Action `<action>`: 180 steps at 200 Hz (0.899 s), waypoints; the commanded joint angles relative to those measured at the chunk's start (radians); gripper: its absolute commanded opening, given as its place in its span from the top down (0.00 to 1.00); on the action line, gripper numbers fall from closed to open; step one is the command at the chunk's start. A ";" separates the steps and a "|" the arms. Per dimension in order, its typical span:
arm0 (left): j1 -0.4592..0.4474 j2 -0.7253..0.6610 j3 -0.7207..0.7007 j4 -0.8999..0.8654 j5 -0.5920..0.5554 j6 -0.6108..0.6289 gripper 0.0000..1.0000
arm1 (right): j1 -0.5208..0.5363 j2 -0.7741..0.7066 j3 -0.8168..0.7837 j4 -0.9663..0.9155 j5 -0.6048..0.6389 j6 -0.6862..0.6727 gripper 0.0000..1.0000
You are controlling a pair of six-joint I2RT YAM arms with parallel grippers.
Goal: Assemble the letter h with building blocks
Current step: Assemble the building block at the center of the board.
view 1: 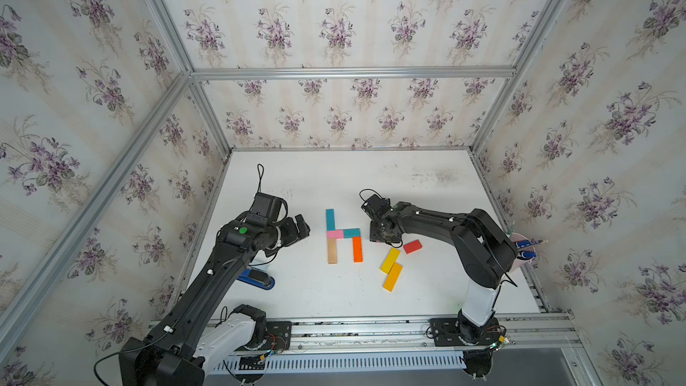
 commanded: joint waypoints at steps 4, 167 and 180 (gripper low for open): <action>0.001 0.004 -0.002 0.018 0.008 0.014 0.01 | -0.015 0.013 -0.002 -0.023 0.008 0.051 0.55; 0.001 0.006 -0.011 0.026 0.022 0.013 0.00 | -0.050 -0.015 -0.044 -0.033 0.049 0.036 0.56; 0.001 0.006 -0.013 0.026 0.021 0.014 0.01 | -0.057 -0.021 -0.051 -0.034 0.050 0.036 0.55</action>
